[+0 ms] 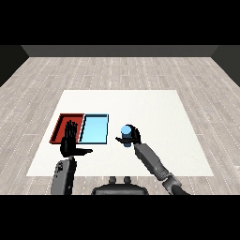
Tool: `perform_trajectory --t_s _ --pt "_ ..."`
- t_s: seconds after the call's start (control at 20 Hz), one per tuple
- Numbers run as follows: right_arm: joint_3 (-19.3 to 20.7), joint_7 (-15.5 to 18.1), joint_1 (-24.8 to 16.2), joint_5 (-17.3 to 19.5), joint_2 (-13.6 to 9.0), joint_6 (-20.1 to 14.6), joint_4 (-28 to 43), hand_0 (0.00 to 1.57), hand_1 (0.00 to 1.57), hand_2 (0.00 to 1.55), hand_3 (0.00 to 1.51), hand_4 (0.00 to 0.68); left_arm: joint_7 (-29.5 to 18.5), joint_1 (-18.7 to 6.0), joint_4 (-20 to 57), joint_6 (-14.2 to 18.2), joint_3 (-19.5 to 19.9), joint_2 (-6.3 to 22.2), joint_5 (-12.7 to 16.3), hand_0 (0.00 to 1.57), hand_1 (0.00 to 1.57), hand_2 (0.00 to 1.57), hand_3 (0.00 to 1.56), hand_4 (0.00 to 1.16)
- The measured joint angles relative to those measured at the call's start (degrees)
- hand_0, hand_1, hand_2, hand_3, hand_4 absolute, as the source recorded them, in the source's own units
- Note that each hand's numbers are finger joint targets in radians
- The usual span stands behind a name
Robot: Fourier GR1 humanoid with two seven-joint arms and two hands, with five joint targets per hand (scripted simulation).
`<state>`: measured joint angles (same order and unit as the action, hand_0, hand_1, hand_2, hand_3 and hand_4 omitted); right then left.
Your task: Pick the blue can and put it in the blue box
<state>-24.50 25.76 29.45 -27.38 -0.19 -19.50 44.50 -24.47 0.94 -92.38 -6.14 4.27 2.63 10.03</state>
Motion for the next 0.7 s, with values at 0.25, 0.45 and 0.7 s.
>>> perform_trajectory --t_s 0.25,0.45,0.7 --pt "-0.16 -1.66 -0.8 2.54 -0.27 -2.2 5.7 1.47 1.47 1.45 1.41 0.649 0.01 -1.82 2.48 1.22 -1.63 -0.83 -2.49 0.0 0.0 0.0 0.0 0.0" --pt "-0.31 -2.72 -2.23 5.3 -0.6 -2.55 10.67 1.5 1.5 1.46 1.41 0.648 0.41 -2.81 4.52 1.98 -3.58 -1.42 -4.09 0.0 0.0 0.0 0.0 0.0" --pt "-0.18 -2.94 -1.86 7.62 -1.61 -0.91 15.76 1.43 1.43 1.44 1.42 0.666 1.42 -5.36 7.97 4.6 -7.81 -2.26 -4.06 0.0 0.0 0.0 0.0 0.0"
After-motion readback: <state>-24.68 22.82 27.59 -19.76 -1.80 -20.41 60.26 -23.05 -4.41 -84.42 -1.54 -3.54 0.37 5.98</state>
